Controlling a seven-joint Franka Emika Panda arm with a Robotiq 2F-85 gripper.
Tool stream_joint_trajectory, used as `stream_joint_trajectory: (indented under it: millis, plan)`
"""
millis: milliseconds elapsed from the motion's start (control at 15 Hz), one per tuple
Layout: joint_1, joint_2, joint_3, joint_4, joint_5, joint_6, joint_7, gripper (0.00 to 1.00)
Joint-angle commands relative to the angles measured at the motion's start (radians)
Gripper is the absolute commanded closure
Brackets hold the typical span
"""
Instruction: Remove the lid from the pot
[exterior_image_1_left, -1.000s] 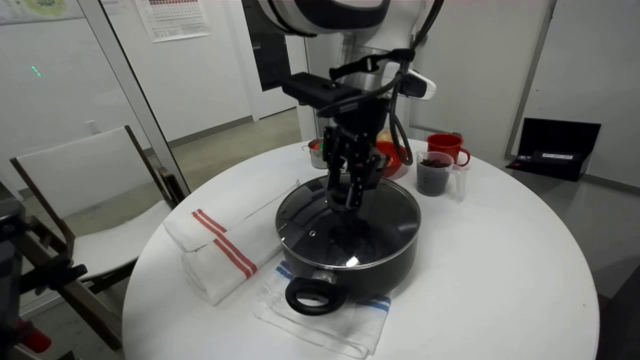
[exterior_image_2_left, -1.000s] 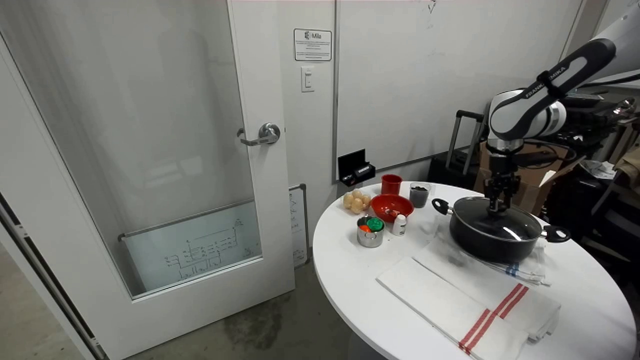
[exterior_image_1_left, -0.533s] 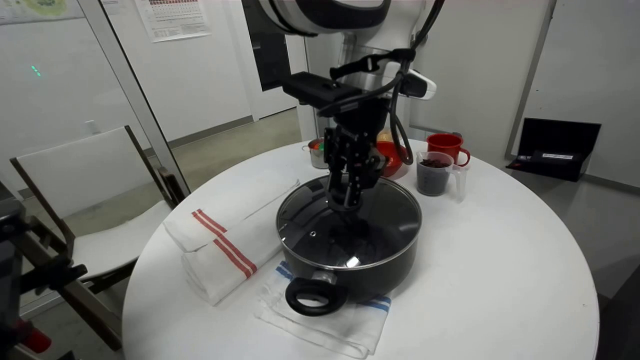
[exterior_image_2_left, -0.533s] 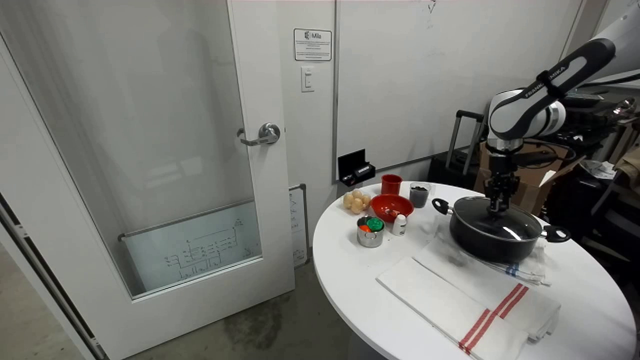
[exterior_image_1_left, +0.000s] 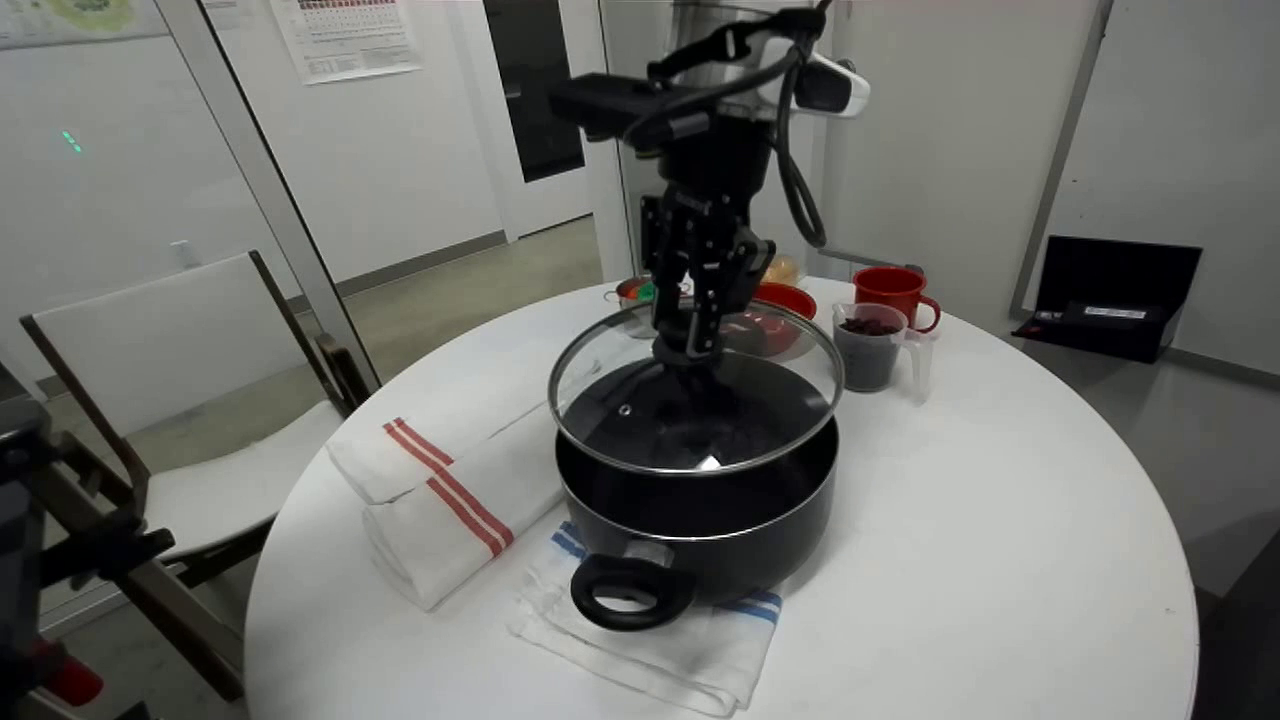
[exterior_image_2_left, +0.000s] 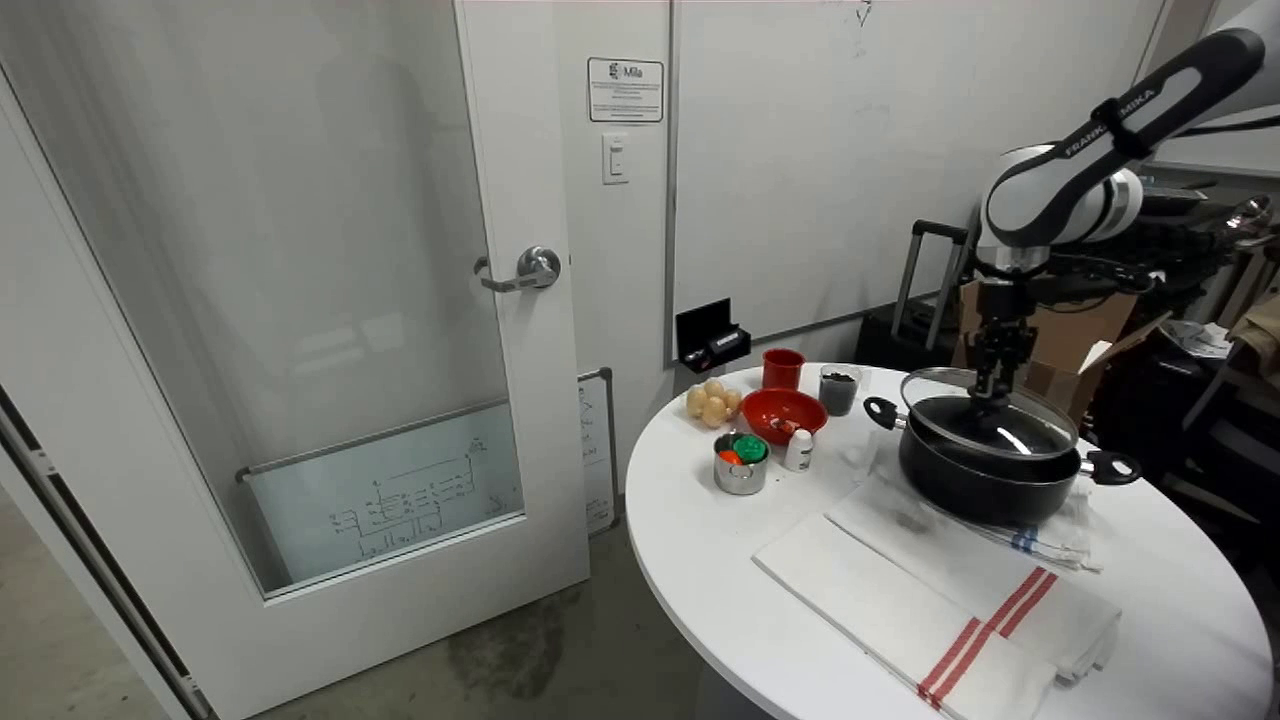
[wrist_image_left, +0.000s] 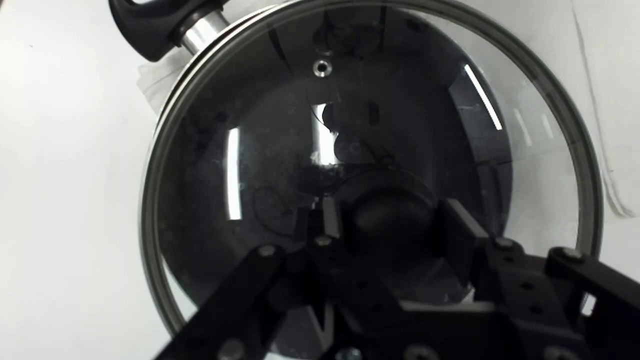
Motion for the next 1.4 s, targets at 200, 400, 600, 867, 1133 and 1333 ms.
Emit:
stream_joint_trajectory:
  millis: [200,400,600,867,1133,1333]
  plan:
    - [0.011,-0.209,0.056,-0.154,0.017,-0.047,-0.073,0.75]
    - [0.048,-0.24,0.088,-0.161,0.01,-0.079,-0.084,0.75]
    - [0.095,-0.238,0.12,-0.141,0.008,-0.119,-0.081,0.75]
    - [0.158,-0.197,0.156,-0.103,0.009,-0.161,-0.077,0.75]
    - [0.206,-0.139,0.167,-0.068,0.0,-0.173,-0.07,0.75]
    - [0.224,-0.076,0.163,-0.027,-0.002,-0.161,-0.059,0.75]
